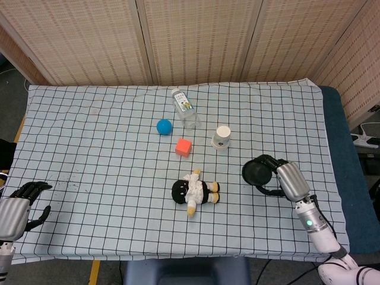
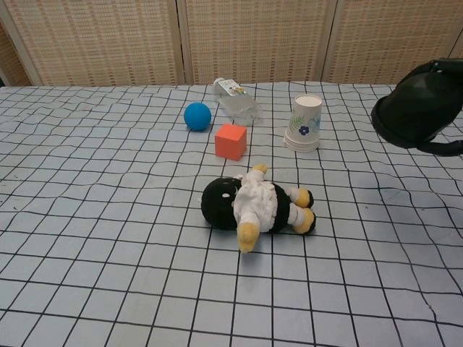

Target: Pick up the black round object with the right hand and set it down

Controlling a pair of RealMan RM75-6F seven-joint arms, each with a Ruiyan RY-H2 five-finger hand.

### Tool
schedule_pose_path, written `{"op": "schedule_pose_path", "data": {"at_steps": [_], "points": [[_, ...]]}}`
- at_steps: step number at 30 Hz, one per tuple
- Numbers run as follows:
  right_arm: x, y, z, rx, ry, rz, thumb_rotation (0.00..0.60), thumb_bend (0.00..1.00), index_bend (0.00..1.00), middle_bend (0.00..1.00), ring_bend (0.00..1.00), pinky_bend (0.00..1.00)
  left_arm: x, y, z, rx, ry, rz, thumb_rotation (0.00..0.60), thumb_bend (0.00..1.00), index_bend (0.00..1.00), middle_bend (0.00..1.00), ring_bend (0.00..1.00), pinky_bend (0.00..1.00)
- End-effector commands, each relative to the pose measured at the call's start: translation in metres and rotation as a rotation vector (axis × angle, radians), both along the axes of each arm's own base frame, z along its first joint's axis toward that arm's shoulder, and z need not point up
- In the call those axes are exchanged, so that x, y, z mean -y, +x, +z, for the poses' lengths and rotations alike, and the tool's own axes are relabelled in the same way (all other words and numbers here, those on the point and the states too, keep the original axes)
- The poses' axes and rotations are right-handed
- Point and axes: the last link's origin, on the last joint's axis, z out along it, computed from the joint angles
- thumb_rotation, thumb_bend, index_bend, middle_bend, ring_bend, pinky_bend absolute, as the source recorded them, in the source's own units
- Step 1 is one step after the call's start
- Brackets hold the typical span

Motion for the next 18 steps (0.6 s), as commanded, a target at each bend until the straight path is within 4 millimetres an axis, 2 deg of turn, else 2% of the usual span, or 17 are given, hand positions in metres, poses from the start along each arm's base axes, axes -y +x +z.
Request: {"op": "schedule_pose_path", "data": {"at_steps": [1,6,10,15,18], "points": [[-0.003,-0.018,0.017,-0.277,0.009,-0.167,0.600,0.20,0.69,0.62,0.51,0.50,0.000,0.000,0.000,0.000,-0.001,-0.001,0.600,0.40,0.28,0.25,0.20,0.39],[-0.007,-0.020,0.024,-0.542,-0.087,-0.303,0.600,0.21,0.70,0.62,0.51,0.50,0.000,0.000,-0.001,-0.004,-0.006,0.000,0.600,0.40,0.28,0.25,0.20,0.39],[-0.008,-0.014,0.019,-0.608,-0.095,-0.340,0.600,0.21,0.70,0.62,0.51,0.50,0.000,0.000,-0.001,-0.005,-0.006,0.001,0.600,0.40,0.28,0.25,0.20,0.39],[-0.008,-0.001,0.011,-0.477,-0.067,-0.248,0.600,0.21,0.70,0.62,0.51,0.51,0.000,0.000,-0.001,-0.004,-0.006,0.001,0.600,0.40,0.28,0.25,0.20,0.39],[-0.009,0.009,0.007,-0.296,-0.060,-0.119,0.600,0.21,0.70,0.62,0.51,0.51,0.000,0.000,0.000,-0.002,-0.005,0.002,0.600,0.40,0.28,0.25,0.20,0.39]]}}
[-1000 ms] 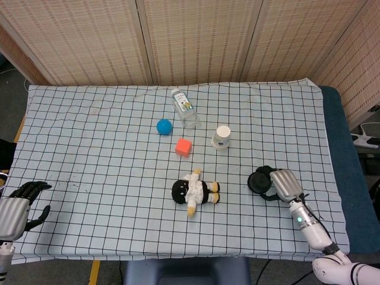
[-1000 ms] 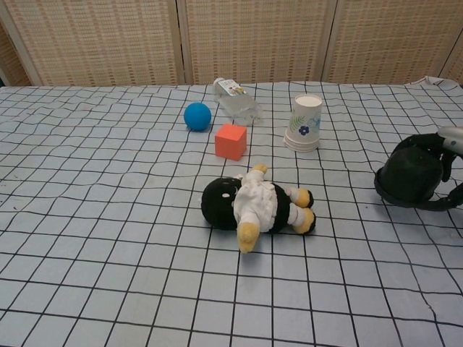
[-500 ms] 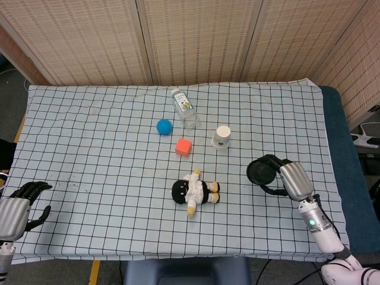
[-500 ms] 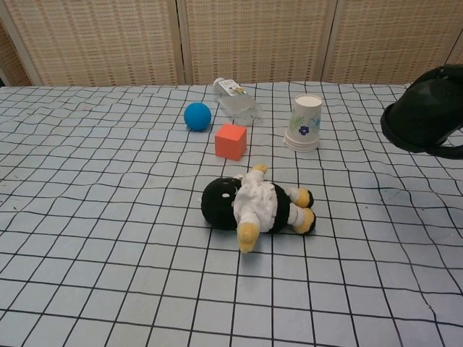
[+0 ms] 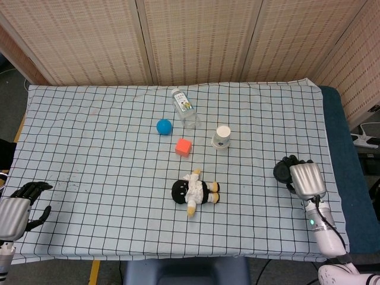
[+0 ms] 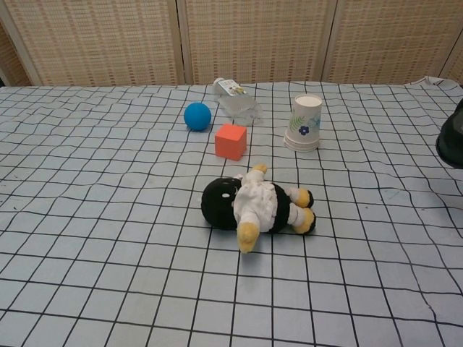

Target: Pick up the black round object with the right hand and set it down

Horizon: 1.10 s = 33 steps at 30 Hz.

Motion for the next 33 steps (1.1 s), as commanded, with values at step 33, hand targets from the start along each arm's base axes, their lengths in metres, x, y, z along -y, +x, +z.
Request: {"op": "schedule_pose_path", "data": {"at_steps": [33], "points": [[0.006,-0.019,-0.002,0.197,0.017,0.057,0.600,0.21,0.70,0.63,0.50,0.51,0.000,-0.001,0.000,0.000,-0.003,0.005,0.600,0.40,0.28,0.25,0.20,0.39]]}}
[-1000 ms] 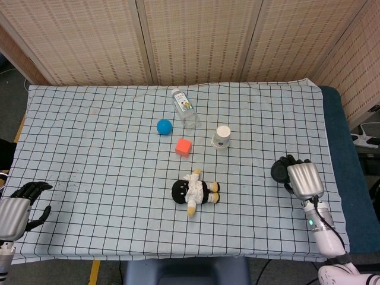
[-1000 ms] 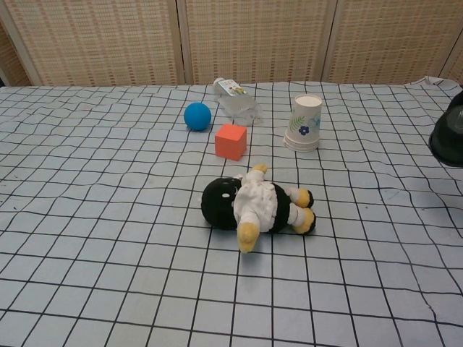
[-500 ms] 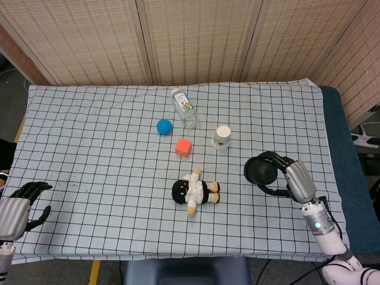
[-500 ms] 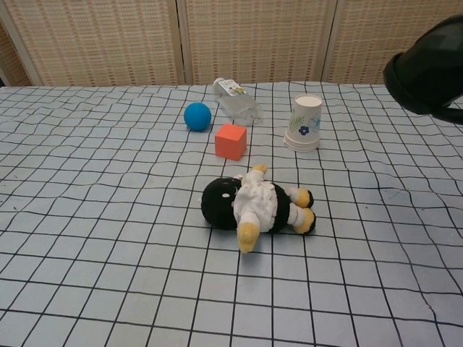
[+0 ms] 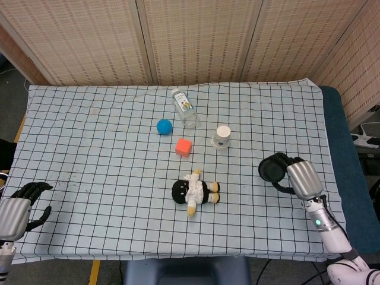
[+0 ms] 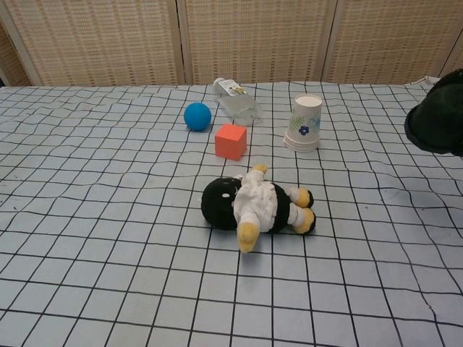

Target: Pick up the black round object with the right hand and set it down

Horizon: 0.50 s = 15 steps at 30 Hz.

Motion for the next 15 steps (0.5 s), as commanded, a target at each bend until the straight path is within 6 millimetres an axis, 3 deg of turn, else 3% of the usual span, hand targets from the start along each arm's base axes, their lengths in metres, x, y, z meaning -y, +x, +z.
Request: {"op": "schedule_pose_path", "data": {"at_steps": [1,7,11,15], "points": [[-0.001,-0.007,-0.004,-0.128,0.002,-0.150,0.600,0.21,0.70,0.63,0.50,0.51,0.000,0.000,0.000,-0.001,-0.001,0.001,0.600,0.39,0.28,0.25,0.20,0.39],[0.000,0.012,-0.007,-0.007,0.023,-0.065,0.600,0.21,0.70,0.63,0.50,0.51,-0.001,0.000,0.000,-0.003,-0.001,-0.001,0.600,0.40,0.28,0.25,0.20,0.39],[-0.005,0.047,-0.001,0.159,0.114,0.041,0.600,0.21,0.70,0.62,0.50,0.51,-0.001,0.000,-0.001,-0.005,-0.003,0.002,0.600,0.40,0.28,0.25,0.20,0.39],[-0.014,0.077,0.012,0.206,0.126,0.139,0.600,0.21,0.70,0.63,0.50,0.51,-0.001,0.000,-0.001,-0.006,-0.003,0.001,0.600,0.40,0.28,0.25,0.20,0.39]]}}
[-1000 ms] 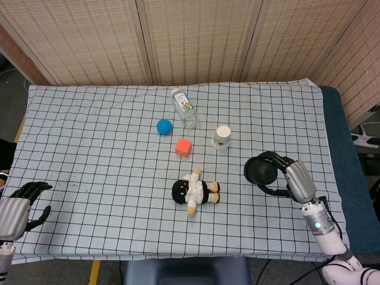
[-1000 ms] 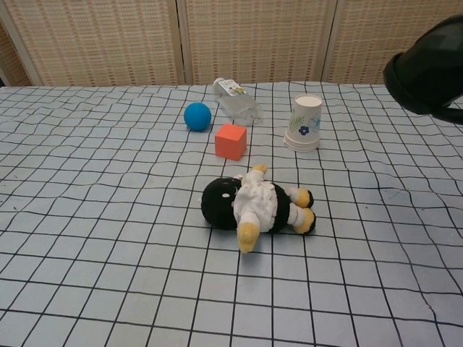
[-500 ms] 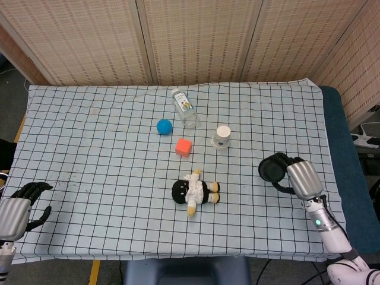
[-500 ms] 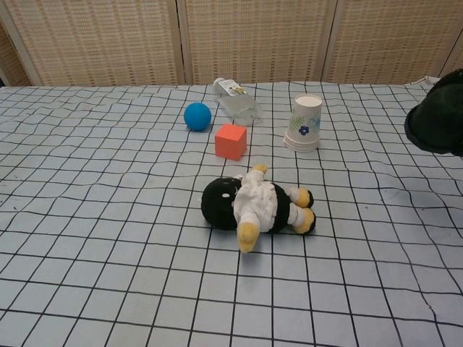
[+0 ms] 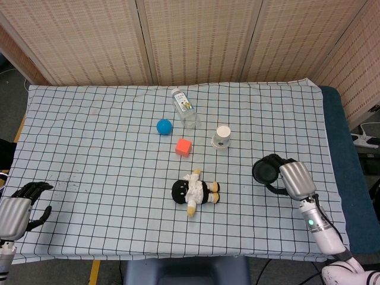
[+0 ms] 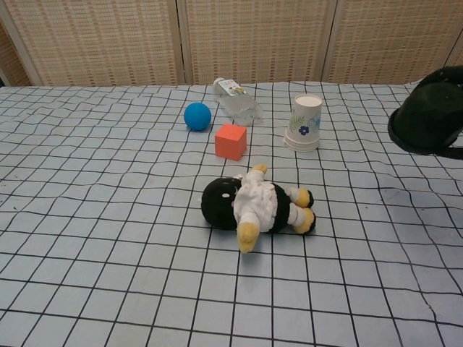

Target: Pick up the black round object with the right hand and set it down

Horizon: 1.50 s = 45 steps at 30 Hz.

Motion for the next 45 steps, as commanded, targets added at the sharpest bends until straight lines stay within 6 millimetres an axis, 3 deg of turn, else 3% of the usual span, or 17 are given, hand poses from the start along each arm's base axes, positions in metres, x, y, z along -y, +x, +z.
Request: {"op": "schedule_pose_path", "data": {"at_steps": [1,5,10,13,15,22,26,30,37,45], "points": [[-0.011,0.042,0.016,0.078,0.016,0.142,0.600,0.21,0.70,0.63,0.50,0.51,0.000,0.000,0.000,0.000,0.001,-0.001,0.600,0.40,0.28,0.25,0.20,0.39],[-0.011,0.029,0.012,0.017,0.016,0.084,0.600,0.21,0.70,0.62,0.50,0.51,0.000,0.000,0.001,0.003,0.001,-0.001,0.600,0.40,0.28,0.25,0.20,0.39],[0.001,-0.015,-0.006,-0.127,0.041,-0.081,0.600,0.21,0.70,0.62,0.50,0.51,-0.002,0.000,0.001,0.006,0.001,-0.002,0.600,0.39,0.28,0.25,0.20,0.39],[0.009,-0.030,-0.016,-0.169,0.039,-0.132,0.600,0.21,0.70,0.62,0.50,0.51,-0.001,0.000,0.000,0.003,-0.002,-0.004,0.600,0.40,0.28,0.25,0.20,0.39],[0.011,-0.025,-0.018,-0.147,0.035,-0.123,0.600,0.21,0.70,0.62,0.50,0.51,0.000,0.000,0.000,0.001,-0.004,-0.003,0.600,0.40,0.28,0.25,0.20,0.39],[-0.005,0.029,0.005,-0.019,0.010,0.048,0.600,0.21,0.70,0.62,0.50,0.51,-0.001,0.000,0.000,0.001,-0.005,-0.001,0.600,0.40,0.28,0.25,0.20,0.39],[-0.014,0.040,0.017,0.023,-0.010,0.093,0.600,0.21,0.70,0.62,0.50,0.51,0.000,0.000,0.000,0.006,-0.002,-0.001,0.600,0.39,0.28,0.25,0.20,0.39],[-0.010,0.023,0.013,-0.004,0.014,0.034,0.600,0.21,0.70,0.62,0.50,0.51,-0.001,-0.001,0.000,0.005,-0.003,0.000,0.600,0.40,0.28,0.25,0.20,0.39],[0.006,-0.024,-0.027,-0.098,0.126,-0.099,0.600,0.21,0.70,0.62,0.50,0.51,-0.002,0.000,-0.002,-0.002,-0.010,0.002,0.600,0.40,0.28,0.25,0.20,0.39],[0.015,-0.042,-0.042,-0.047,0.154,-0.116,0.600,0.21,0.67,0.62,0.46,0.50,-0.001,-0.001,-0.001,-0.003,-0.008,0.006,0.600,0.40,0.28,0.25,0.20,0.39]]}}
